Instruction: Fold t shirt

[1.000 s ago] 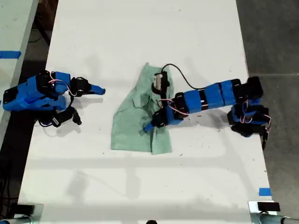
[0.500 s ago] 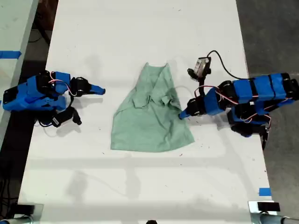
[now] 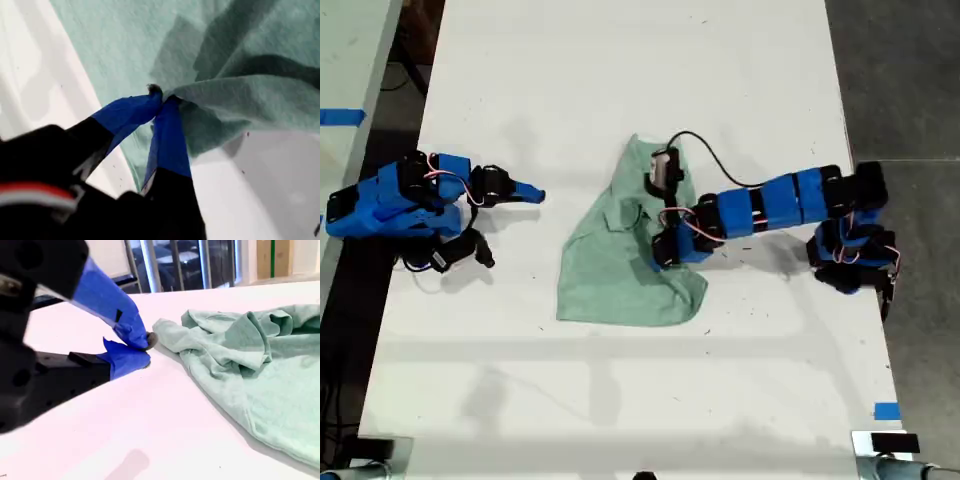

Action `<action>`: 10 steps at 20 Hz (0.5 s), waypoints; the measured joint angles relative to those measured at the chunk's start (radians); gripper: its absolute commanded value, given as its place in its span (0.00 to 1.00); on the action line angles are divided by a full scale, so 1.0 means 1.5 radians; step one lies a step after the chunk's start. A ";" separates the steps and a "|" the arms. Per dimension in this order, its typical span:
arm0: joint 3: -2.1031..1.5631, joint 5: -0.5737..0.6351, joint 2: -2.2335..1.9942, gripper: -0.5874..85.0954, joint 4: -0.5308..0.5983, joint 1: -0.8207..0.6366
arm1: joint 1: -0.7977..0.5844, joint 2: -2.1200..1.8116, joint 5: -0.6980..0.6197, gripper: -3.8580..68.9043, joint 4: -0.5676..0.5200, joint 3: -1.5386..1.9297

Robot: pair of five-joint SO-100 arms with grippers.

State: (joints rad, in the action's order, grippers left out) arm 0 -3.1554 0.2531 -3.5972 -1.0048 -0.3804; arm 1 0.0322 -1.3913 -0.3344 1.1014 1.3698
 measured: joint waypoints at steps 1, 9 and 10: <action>0.000 0.000 0.000 0.01 0.000 0.000 | 0.000 0.054 -0.001 0.52 0.029 -0.064; 0.000 0.000 0.000 0.01 0.000 0.000 | 0.004 -0.107 0.014 0.43 0.222 -0.063; 0.000 0.000 0.000 0.01 0.000 0.000 | 0.006 -0.155 0.025 0.41 0.240 -0.037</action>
State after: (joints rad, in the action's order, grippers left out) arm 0 -3.1554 0.2531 -3.5972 -1.0048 -0.3804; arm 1 0.0414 -1.6245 -0.2976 1.4619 1.3146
